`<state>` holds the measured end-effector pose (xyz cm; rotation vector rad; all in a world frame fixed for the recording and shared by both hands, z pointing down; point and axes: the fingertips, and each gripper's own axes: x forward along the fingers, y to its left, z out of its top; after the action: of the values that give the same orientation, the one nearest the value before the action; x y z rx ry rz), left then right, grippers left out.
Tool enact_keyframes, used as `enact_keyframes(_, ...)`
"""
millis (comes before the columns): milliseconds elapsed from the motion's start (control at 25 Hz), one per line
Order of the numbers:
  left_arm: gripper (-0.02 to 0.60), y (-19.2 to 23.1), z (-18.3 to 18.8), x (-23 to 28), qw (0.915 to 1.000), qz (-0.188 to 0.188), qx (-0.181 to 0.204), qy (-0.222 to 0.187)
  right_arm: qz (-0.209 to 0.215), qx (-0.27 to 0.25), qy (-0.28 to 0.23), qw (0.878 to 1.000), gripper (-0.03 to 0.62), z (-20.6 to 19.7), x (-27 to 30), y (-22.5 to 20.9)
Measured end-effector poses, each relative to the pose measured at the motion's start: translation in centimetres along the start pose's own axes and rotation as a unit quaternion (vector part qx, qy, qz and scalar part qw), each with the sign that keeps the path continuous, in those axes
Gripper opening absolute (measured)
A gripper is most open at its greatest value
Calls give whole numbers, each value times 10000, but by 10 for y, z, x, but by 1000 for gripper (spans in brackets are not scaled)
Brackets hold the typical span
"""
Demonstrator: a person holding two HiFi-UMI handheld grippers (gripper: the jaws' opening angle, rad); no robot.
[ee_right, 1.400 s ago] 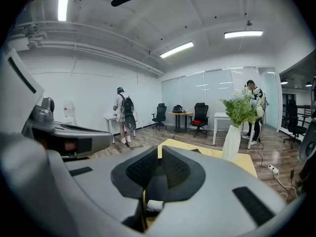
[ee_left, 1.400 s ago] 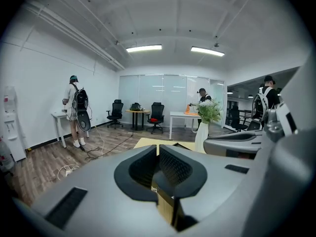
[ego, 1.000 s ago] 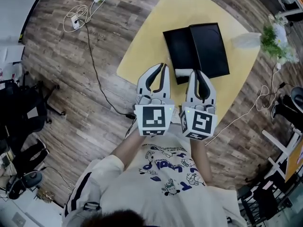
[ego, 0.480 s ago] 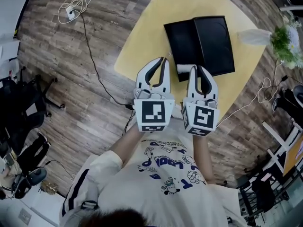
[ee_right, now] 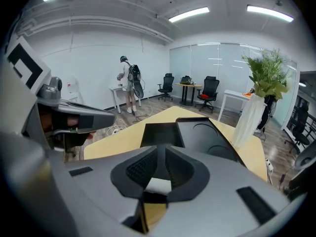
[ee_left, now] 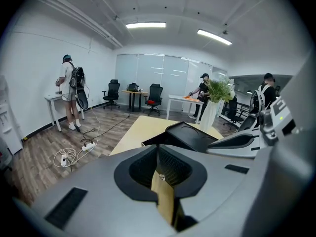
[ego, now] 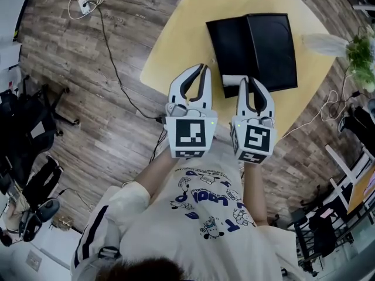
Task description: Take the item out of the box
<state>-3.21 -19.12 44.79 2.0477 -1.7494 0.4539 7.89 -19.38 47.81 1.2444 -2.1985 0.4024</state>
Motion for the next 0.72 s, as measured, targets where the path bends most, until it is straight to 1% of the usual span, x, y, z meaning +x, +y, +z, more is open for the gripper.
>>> enact_keyframes(240,28,5,-9,5,9999,-10,-53,129,167,-273,415,9986,52,-13,11,4)
enact_keyframes(280,28,5,-10,6,9999,-13,-59,152,213,-309,501,9980,72,-15,13,5)
enact_keyframes(320,28,4,-11,6,9998,-16,-67,174,260,-356,588,9973,114,-17,15,5)
enact_keyframes(400,28,4,-15,8,9997,-24,-84,219,339,-488,746,9954,120,-21,17,6)
enact_keyframes(560,28,7,-19,11,9995,-18,-118,303,513,-811,1057,9898,120,-29,23,8)
enact_keyframes(720,28,7,-22,15,9993,-23,-128,346,633,-1159,1404,9812,137,-38,29,7)
